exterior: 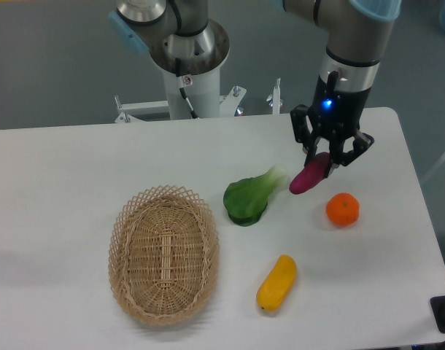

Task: Place the sweet potato in the basket
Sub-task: 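Hold the purple sweet potato in the gripper above the table, then carry the purple sweet potato over the wicker basket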

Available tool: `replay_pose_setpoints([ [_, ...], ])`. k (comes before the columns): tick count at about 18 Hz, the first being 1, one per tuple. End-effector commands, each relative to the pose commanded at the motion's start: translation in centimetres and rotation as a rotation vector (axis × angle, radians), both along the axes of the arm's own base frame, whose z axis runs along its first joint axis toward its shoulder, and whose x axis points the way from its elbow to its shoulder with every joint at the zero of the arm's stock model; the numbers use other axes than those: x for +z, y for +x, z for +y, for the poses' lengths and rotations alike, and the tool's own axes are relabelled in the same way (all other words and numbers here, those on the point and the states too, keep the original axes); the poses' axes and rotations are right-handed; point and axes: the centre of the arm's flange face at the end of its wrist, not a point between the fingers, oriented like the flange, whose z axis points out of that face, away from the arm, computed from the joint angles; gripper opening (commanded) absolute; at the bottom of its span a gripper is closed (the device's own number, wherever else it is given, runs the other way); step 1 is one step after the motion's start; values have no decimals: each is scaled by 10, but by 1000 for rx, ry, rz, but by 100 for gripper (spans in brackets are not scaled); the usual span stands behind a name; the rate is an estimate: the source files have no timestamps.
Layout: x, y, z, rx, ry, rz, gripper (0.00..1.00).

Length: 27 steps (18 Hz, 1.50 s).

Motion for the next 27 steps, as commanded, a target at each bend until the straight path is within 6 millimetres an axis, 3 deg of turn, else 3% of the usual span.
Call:
replay_pose_setpoints([
  [12, -10, -1, 3, 22, -8, -22, 31],
  [15, -17, 5, 12, 74, -10, -50, 31],
  [20, -53, 41, 43, 165, -4, -44, 31],
  [27, -91, 126, 109, 232, -27, -65, 31],
])
